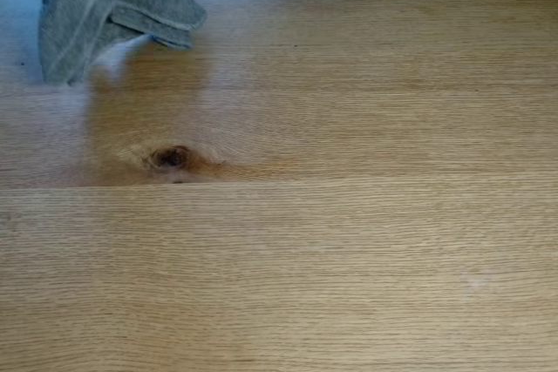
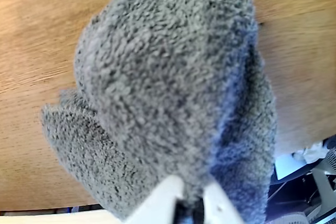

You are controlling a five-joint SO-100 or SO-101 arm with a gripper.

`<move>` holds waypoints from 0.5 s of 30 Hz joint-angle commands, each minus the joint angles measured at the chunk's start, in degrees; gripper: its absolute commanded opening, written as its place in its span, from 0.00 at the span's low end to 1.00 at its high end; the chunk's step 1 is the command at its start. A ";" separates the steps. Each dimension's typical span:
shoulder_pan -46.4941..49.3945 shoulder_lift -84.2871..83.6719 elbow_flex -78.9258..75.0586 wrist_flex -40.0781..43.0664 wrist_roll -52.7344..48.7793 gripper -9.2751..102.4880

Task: Clean the area in front of the robot

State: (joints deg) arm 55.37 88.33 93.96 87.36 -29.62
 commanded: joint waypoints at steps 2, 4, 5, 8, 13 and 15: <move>-1.41 -3.34 -1.49 -4.92 5.01 0.23; -4.13 -4.22 -1.41 -8.09 8.70 0.27; -6.06 -4.22 -1.41 -9.58 10.55 0.31; -14.24 -2.20 -1.41 -11.78 15.91 0.33; -34.19 4.57 -1.41 -11.25 27.86 0.25; -42.19 7.29 -1.41 -11.07 32.34 0.23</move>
State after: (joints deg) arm 26.72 86.75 93.96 76.55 -4.22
